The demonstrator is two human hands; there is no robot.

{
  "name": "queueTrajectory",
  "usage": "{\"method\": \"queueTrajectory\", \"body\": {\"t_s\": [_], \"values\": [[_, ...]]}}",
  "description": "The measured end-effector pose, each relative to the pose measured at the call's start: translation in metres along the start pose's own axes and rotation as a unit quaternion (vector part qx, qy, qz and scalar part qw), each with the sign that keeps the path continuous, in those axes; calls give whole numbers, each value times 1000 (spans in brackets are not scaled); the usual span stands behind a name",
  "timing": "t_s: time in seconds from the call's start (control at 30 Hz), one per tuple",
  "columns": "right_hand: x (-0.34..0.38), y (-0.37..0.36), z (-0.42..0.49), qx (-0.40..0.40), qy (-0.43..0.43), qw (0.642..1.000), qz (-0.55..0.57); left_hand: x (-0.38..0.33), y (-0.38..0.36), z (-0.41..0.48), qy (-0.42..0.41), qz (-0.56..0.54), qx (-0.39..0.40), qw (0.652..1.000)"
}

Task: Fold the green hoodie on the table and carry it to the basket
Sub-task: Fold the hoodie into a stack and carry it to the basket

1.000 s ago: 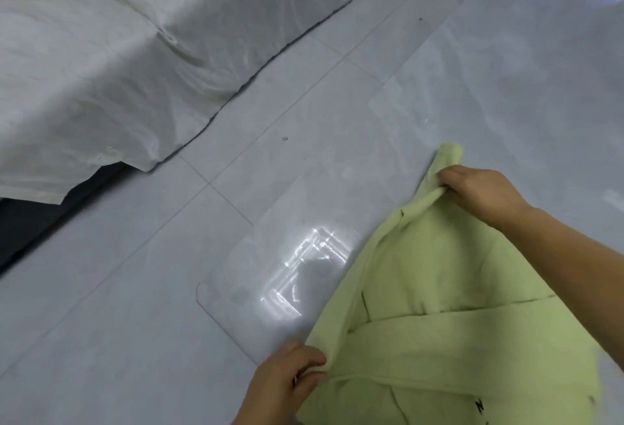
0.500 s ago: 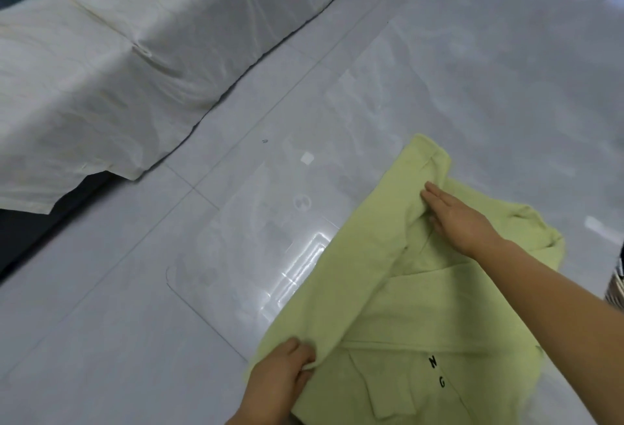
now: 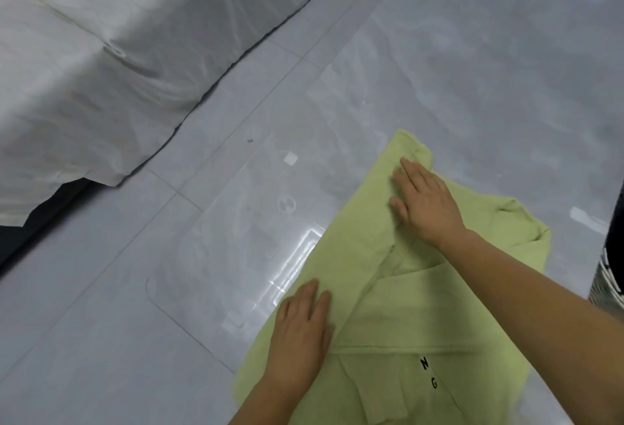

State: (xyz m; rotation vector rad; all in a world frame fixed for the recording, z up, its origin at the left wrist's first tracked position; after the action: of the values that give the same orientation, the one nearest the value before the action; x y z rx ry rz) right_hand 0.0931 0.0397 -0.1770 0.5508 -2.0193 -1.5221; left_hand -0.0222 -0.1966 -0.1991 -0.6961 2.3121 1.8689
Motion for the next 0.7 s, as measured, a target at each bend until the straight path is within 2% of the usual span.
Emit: {"method": "queueTrajectory", "body": {"t_s": [0.13,0.3,0.53,0.63,0.7], "values": [[2,-5,27,-10,-16,1000,-5,-3,-23,14,-66,53,13,996],[-25,-32,55,27,-94,995,-12,11,-43,15,-113,61,-9,992],[-40,-55,66,3,-122,992,-8,15,-51,19,-140,56,-45,988],[-42,-59,70,40,-128,991,-3,18,-54,20,-140,67,-33,987],[-41,-58,70,73,-122,989,45,19,-55,21,-134,76,-29,988]]}}
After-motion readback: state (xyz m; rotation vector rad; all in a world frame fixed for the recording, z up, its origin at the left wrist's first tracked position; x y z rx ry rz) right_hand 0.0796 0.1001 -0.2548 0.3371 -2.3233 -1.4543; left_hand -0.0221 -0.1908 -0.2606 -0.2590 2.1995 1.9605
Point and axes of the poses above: each hand's wrist, its own z-axis towards the middle knuckle, its own y-axis out of the back of the hand, x = y × z, the point moved 9 cm from there along z, towards the middle knuckle, and after that the axes turned 9 degrees about y, right-handed, at the moved point
